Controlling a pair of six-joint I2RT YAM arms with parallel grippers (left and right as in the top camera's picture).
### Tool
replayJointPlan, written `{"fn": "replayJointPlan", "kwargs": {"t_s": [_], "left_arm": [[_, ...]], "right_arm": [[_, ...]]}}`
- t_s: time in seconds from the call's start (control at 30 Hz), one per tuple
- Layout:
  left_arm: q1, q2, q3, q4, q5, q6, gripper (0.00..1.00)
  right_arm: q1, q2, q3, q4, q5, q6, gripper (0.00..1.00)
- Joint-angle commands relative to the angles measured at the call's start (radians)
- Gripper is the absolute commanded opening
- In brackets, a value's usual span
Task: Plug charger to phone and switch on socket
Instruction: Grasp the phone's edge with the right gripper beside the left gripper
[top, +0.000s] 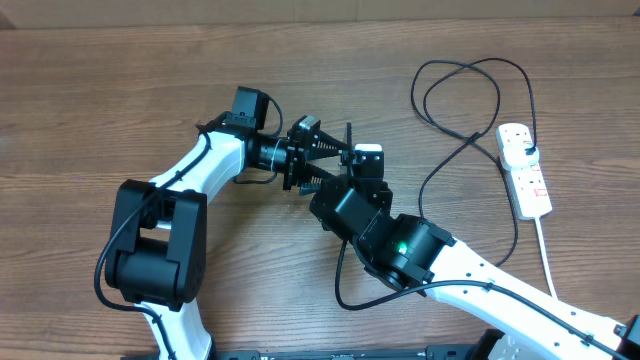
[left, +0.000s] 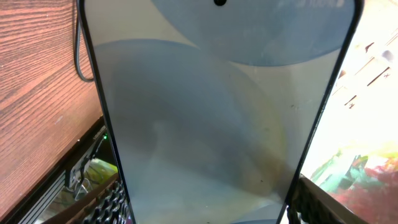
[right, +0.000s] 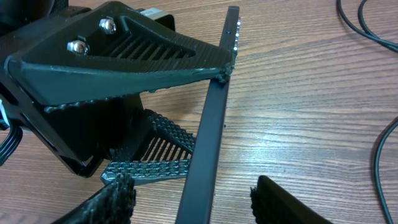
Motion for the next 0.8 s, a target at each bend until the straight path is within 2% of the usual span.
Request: {"fn": "replayJointPlan", "kwargs": {"t_s": [0.0,0.77], "left_arm": [[0.004,0.005,-0.001,0.004,0.040,-0.006,0.45],[0.005,0.005,-0.001,0.004,0.040,-0.006,0.45]], "right_arm": [[0.006,0.005,0.033,0.002,0.002,0.003,0.57],[0.006,0.032,0.033,0.016,0.002,0.003,0.26]]}}
